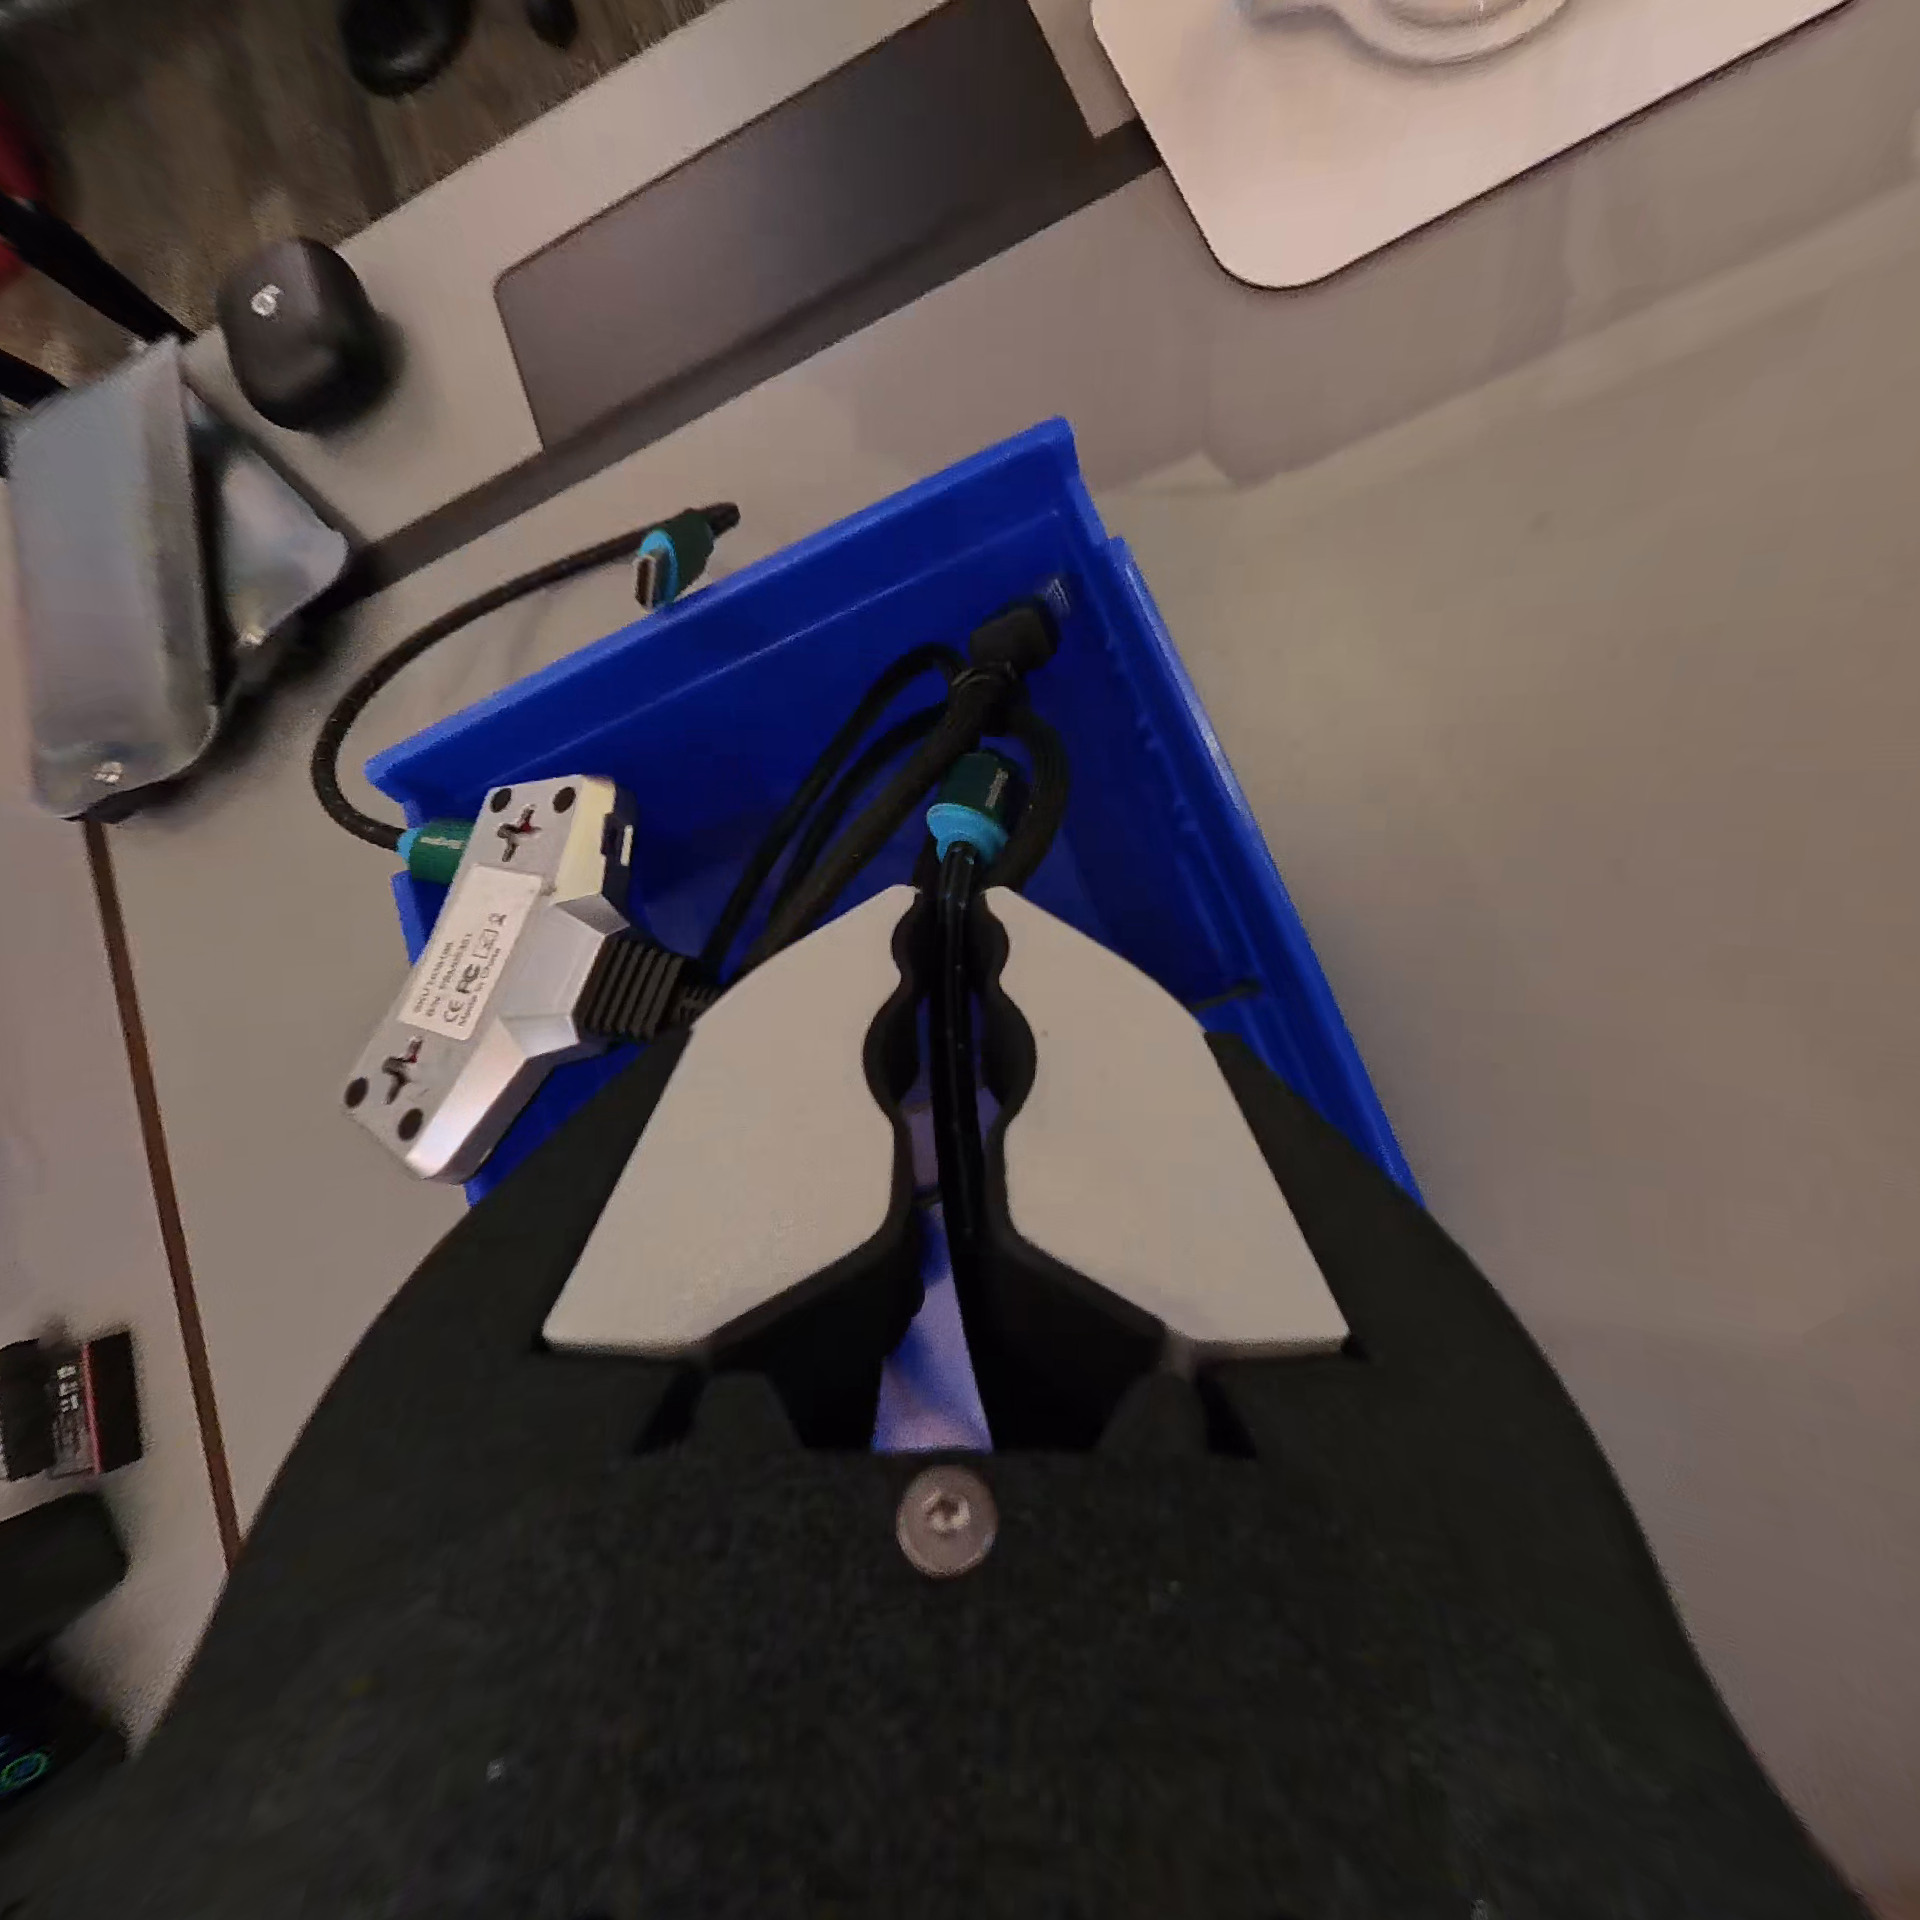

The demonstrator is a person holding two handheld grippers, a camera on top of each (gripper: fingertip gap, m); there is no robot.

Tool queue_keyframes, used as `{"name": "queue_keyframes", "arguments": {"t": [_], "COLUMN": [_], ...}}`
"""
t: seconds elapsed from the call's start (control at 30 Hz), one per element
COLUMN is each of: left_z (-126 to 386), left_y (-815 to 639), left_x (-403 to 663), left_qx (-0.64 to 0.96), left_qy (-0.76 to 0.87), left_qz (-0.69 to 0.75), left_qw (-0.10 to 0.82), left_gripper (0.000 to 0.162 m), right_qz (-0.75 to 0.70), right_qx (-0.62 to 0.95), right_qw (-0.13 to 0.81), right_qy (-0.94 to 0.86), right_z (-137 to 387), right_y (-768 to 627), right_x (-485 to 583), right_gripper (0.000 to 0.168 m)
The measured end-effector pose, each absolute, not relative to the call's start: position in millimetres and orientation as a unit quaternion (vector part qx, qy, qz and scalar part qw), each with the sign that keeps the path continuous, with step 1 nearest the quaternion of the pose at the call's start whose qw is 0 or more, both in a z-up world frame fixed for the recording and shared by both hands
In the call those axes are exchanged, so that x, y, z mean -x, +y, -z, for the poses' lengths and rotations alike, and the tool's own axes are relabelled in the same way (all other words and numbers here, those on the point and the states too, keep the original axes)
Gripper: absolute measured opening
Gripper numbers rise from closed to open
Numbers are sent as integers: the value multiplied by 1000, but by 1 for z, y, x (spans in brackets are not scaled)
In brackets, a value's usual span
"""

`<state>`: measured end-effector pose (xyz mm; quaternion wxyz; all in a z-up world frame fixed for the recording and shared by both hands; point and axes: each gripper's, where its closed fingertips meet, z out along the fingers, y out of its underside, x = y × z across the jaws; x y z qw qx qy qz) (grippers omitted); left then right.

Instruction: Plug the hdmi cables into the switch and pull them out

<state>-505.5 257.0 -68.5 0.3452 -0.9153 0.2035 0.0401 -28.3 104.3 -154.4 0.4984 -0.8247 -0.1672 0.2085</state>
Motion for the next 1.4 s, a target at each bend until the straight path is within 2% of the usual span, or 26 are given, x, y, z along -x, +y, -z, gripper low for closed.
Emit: {"name": "queue_keyframes", "arguments": {"t": [0.1, 0.3, 0.37, 0.43, 0.63, 0.73, 0.87, 0.97, 1.03, 1.17, 1.3, 1.4], "left_z": [62, 67, 76, 69, 23, 3, -4, 9, 18, 12, -1, 12], "left_y": [259, 263, 263, 266, 257, 241, 206, 168, 149, 135, 117, 105], "left_x": [508, 510, 513, 514, 506, 475, 439, 415, 408, 423, 442, 486], "left_qx": [899, 903, 917, 915, 877, 856, 844, 845, 837, 812, 815, 838], "left_qy": [198, 192, 165, 140, 167, 224, 298, 364, 390, 381, 306, 231], "left_qz": [-83, -137, -122, -85, -44, 50, 94, 99, 73, -3, 50, 45], "left_qw": [381, 360, 342, 369, 449, 464, 437, 380, 377, 441, 489, 493], "left_gripper": [7, 7, 7, 7, 7, 9, 7, 7, 8, 15, 58, 56], "right_qz": [-208, -201, -202, -198, -197, -205, -205, -203, -201, -203, -207, -200], "right_qx": [825, 825, 825, 825, 826, 824, 823, 823, 823, 823, 822, 823], "right_qw": [498, 500, 500, 501, 501, 501, 501, 500, 500, 499, 497, 497], "right_qy": [-169, -172, -172, -173, -168, -166, -172, -177, -180, -181, -184, -189], "right_z": [154, 154, 153, 153, 153, 152, 152, 152, 153, 153, 153, 154], "right_y": [103, 100, 99, 98, 97, 97, 96, 95, 95, 94, 93, 92], "right_x": [29, 28, 28, 28, 24, 25, 29, 32, 34, 36, 38, 39], "right_gripper": [25, 25, 25, 25, 25, 25, 25, 25, 25, 25, 25, 25]}}
